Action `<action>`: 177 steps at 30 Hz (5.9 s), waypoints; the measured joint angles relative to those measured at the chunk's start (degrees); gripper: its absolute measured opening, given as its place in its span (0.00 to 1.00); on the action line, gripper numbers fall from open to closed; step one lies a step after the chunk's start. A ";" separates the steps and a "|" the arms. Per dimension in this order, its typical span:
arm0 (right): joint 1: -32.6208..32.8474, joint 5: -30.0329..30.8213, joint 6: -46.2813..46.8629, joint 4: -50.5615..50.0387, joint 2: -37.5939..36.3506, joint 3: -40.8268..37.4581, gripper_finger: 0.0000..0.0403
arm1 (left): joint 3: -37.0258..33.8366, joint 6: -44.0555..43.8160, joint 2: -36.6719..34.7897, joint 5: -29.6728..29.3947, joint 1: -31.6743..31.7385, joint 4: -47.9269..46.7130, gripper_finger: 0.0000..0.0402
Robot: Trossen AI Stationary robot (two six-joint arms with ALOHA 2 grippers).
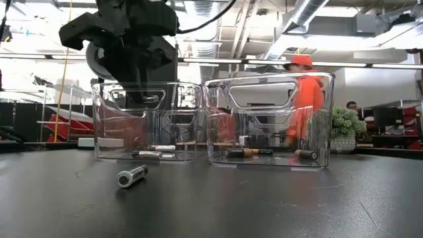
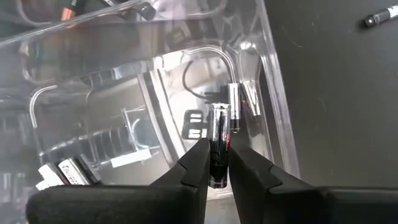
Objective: Sort batteries
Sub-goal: Put the white battery into the left transparent bin
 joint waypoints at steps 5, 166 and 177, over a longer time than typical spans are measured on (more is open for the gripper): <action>0.00 0.00 -0.02 0.00 0.00 0.00 0.33 | 0.00 0.91 0.00 0.17 -0.14 -0.05 0.19; -0.20 -0.07 -0.61 0.16 0.00 0.00 0.33 | 32.39 6.29 21.96 -0.55 -15.18 -16.48 0.04; -0.20 -0.07 -0.61 0.18 0.00 0.00 0.33 | 32.13 -0.40 12.99 -6.99 -9.37 -22.41 0.04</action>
